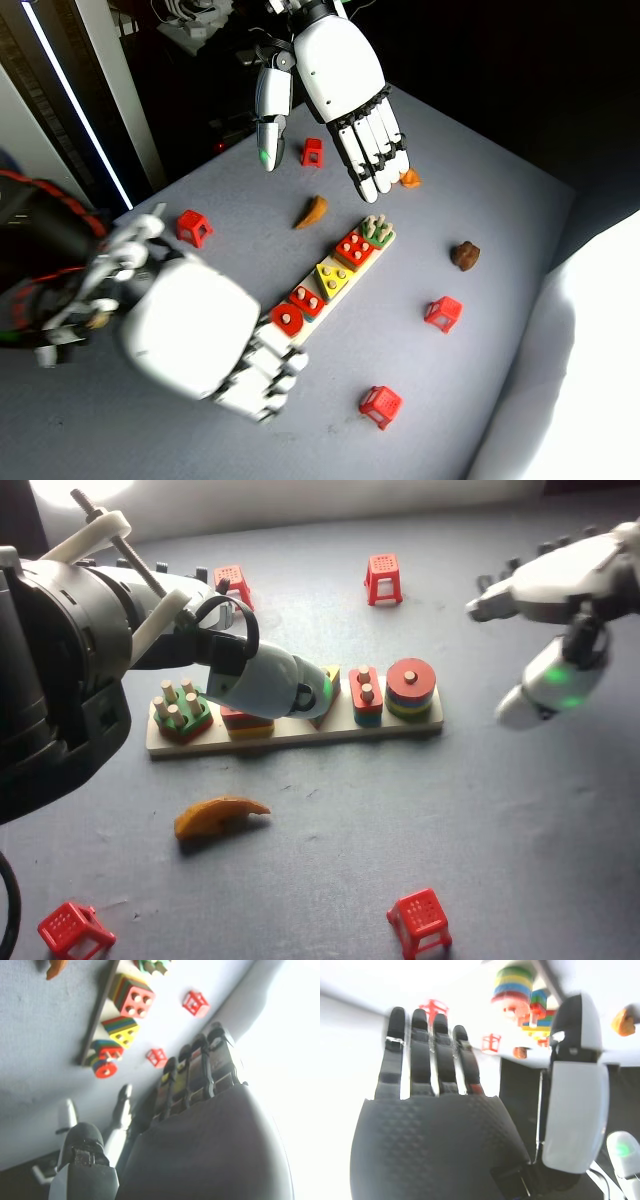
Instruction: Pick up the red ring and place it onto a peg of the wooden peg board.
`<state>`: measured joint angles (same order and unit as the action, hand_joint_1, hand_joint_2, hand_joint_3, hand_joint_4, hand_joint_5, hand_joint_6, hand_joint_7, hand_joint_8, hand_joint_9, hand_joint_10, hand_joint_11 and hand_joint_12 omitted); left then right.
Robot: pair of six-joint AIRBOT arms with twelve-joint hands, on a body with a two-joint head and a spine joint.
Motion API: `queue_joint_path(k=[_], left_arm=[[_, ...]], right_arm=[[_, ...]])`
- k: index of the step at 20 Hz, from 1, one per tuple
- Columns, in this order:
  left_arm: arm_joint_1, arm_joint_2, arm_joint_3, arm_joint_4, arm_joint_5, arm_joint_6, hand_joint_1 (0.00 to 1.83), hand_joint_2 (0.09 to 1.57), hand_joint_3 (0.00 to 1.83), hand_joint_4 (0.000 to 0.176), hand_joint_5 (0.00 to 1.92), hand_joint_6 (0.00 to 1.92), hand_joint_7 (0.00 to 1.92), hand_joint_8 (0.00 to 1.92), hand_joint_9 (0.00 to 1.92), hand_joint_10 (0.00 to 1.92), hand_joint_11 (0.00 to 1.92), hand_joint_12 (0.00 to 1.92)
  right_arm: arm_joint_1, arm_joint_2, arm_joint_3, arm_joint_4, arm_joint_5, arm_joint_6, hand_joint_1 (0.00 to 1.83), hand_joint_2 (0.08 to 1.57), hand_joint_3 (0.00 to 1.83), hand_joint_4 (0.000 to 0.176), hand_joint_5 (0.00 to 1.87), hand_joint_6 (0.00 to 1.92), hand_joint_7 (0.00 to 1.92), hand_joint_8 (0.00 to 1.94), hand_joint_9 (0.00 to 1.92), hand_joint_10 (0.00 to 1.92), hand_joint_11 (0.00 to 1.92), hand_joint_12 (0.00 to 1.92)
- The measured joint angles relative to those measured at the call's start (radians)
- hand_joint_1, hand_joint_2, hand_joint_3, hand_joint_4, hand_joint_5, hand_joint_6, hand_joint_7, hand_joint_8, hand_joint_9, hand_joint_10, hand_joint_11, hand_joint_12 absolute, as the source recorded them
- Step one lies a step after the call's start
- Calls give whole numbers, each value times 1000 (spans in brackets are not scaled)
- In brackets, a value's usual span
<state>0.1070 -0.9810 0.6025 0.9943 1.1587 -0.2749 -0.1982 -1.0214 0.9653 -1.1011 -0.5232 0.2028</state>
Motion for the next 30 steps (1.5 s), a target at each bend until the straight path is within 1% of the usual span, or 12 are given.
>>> queue_joint_path(k=[1, 2, 3, 4, 5, 6, 8, 10, 20, 22, 26, 30], left_arm=[[0, 0, 0, 1, 0, 0, 0, 1093, 1, 0, 0, 0, 0, 0, 0, 0, 0, 0], [0, 0, 0, 1, 0, 0, 0, 1096, 2, 0, 0, 0, 0, 0, 0, 0, 0, 0], [0, 0, 0, 0, -1, 0, 0, 1095, 2, 0, 0, 0, 0, 0, 0, 0, 0, 0], [0, 0, 0, 0, -2, -1, 0, 1095, 1, 0, 0, 0, 0, 0, 0, 0, 0, 0], [0, 0, 0, 1, 0, -1, 0, 1103, 5, 0, 0, 0, 0, 0, 0, 0, 0, 0], [0, 0, 0, 2, 0, 0, 0, 1107, 7, 0, 0, 0, 0, 0, 0, 0, 0, 0], [0, 0, 0, 1, 0, -1, 0, 1111, 8, 0, 0, 0, 0, 0, 0, 0, 0, 0], [0, 0, 2, 5, 0, -1, 0, 1113, 8, 0, 0, 0, 0, 0, 0, 0, 0, 0], [-2, 0, 2, 8, 0, -2, 0, 1118, 6, 0, 0, 0, 0, 0, 0, 0, 0, 0], [-2, 0, 2, 8, 0, -2, 0, 1112, 3, 0, 0, 0, 0, 0, 0, 0, 0, 0], [-2, 0, 2, 8, 0, -2, 0, 1109, 2, 0, 0, 0, 5, 2, 0, 0, 0, 0], [-2, 0, 2, 8, 0, -2, 0, 1107, 0, 0, 0, 0, 0, 0, 0, 0, 0, 0]], right_arm=[[-2, 44, -56, -92, -18, 47, 708, 915, 0, 0, 243, 5, 292, 5, 301, 8, 0, 856], [-5, 63, -84, -140, -26, 69, 567, 916, 0, 0, 485, 47, 545, 49, 556, 84, 213, 992], [-10, 100, -131, -226, -30, 101, 567, 905, 5, 0, 515, 1136, 549, 1231, 530, 1456, 433, 1708], [-14, 134, -172, -286, -29, 122, 508, 915, 6, 0, 616, 1764, 659, 1799, 680, 1828, 689, 1878], [-19, 161, -204, -315, -20, 135, 346, 971, 6, 0, 1179, 1890, 1237, 1913, 1255, 1902, 1308, 1912], [-18, 175, -220, -313, -14, 138, 260, 1076, 16, 0, 1473, 1915, 1547, 1935, 1583, 1917, 1660, 1919], [-18, 235, -257, -312, -5, 149, 273, 1241, 16, 19, 1545, 1921, 1637, 1941, 1676, 1921, 1765, 1921], [-16, 287, -277, -316, -6, 150, 969, 1458, 35, 26, 1398, 1921, 1627, 1941, 1728, 1921, 1854, 1921], [-8, 422, -317, -328, 130, 160, 948, 1474, 6, 50, 1312, 1921, 1507, 1941, 1606, 1921, 1745, 1921], [-10, 422, -317, -330, 131, 160, 690, 1500, 15, 74, 1251, 1921, 1438, 1941, 1545, 1921, 1709, 1921], [-19, 422, -317, -335, 143, 159, 603, 1421, 0, 118, 1142, 1921, 1239, 1941, 1395, 1921, 1589, 1921], [-21, 422, -317, -335, 145, 160, 627, 1424, 0, 111, 1070, 1921, 1161, 1941, 1306, 1921, 1486, 1921]])
